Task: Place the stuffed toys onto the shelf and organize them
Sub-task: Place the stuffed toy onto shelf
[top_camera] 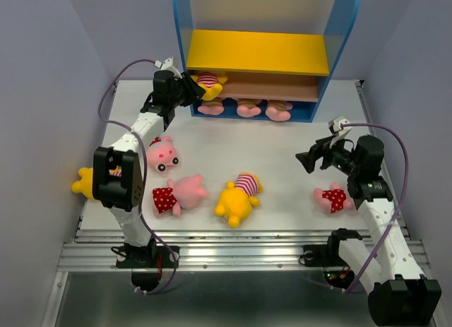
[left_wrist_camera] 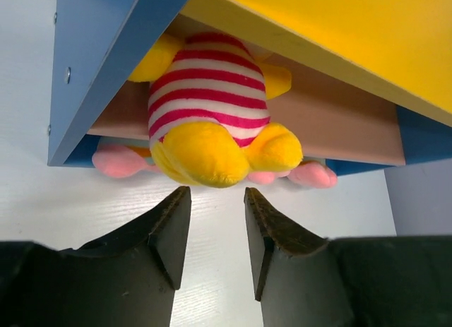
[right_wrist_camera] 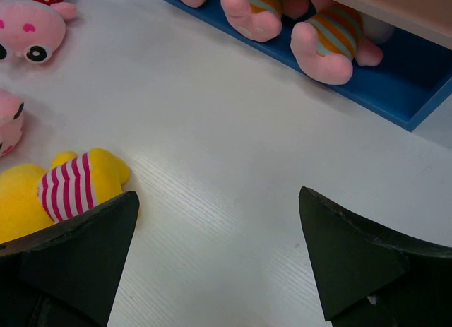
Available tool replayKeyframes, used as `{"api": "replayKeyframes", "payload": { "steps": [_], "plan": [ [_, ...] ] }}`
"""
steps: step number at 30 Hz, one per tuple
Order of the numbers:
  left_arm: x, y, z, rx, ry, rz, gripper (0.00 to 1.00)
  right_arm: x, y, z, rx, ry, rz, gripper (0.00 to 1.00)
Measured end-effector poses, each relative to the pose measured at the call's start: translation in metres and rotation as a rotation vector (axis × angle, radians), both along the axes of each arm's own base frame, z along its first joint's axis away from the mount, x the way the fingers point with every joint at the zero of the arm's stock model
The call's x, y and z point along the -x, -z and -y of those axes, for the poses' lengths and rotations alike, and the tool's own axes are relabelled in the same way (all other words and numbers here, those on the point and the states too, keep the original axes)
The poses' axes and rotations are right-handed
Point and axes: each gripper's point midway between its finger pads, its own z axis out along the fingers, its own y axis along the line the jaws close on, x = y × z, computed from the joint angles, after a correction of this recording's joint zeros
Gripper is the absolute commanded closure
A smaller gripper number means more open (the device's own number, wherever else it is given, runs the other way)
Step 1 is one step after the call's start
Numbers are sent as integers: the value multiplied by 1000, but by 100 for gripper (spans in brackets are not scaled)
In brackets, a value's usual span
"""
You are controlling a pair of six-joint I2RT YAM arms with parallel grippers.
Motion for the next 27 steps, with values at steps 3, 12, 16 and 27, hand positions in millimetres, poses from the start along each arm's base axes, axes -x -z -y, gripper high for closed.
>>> {"api": "replayKeyframes", "payload": {
  "steps": [3, 12, 16, 27],
  "plan": [
    [1, 2, 0, -2, 0, -6, 70, 0, 0, 0, 2, -1, 2, 0],
    [-4, 6, 3, 2, 11, -8, 76, 0, 0, 0, 4, 0, 3, 0],
    [-10, 12, 4, 1, 10, -17, 76, -1, 1, 1, 5, 2, 0, 0],
    [-30, 9, 8, 10, 3, -7, 76, -2, 2, 1, 9, 5, -1, 0]
  ]
}}
